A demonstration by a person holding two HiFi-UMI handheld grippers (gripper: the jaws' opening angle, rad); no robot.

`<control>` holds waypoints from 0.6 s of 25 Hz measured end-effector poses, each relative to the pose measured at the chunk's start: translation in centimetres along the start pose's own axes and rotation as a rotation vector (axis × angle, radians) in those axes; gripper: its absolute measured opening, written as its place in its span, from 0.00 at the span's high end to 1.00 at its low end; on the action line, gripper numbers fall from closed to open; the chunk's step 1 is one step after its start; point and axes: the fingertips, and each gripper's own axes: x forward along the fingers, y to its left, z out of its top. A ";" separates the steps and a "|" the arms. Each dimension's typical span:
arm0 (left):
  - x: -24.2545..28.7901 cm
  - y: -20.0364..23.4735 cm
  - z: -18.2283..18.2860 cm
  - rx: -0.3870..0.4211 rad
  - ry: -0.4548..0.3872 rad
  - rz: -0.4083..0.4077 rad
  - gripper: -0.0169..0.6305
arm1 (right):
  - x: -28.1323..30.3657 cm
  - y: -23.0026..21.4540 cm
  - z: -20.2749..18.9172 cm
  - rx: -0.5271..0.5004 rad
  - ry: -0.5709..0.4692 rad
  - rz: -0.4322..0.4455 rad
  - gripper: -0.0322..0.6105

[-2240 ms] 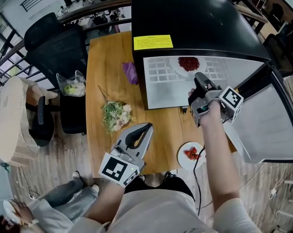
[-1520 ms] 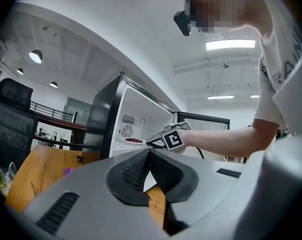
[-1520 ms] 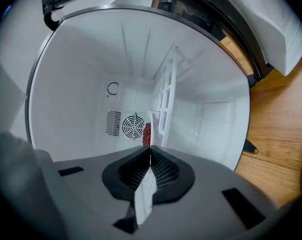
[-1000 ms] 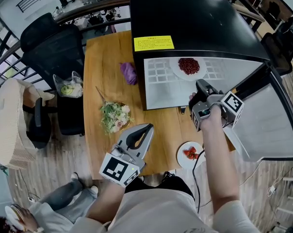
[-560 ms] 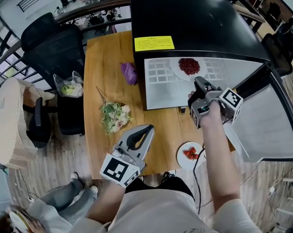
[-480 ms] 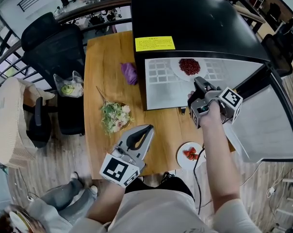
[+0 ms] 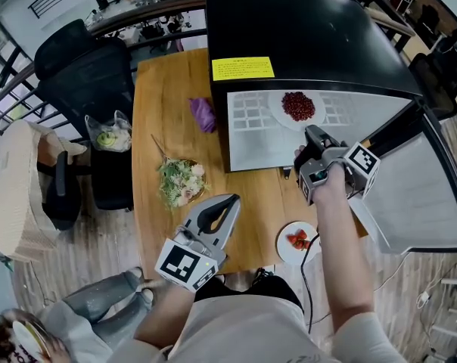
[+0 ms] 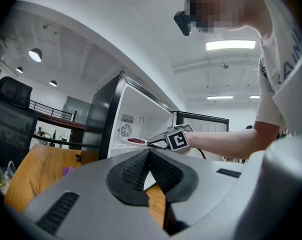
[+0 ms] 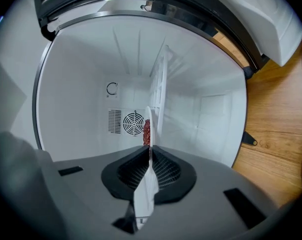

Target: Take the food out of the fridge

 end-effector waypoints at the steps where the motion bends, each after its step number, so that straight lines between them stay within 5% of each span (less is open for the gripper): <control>1: 0.1 0.0 0.0 0.000 -0.001 -0.002 0.96 | 0.0 0.1 0.0 0.009 0.001 0.007 0.90; 15: 0.0 0.1 -0.1 0.001 0.004 0.004 0.96 | 0.9 0.0 0.1 0.001 0.013 -0.005 0.90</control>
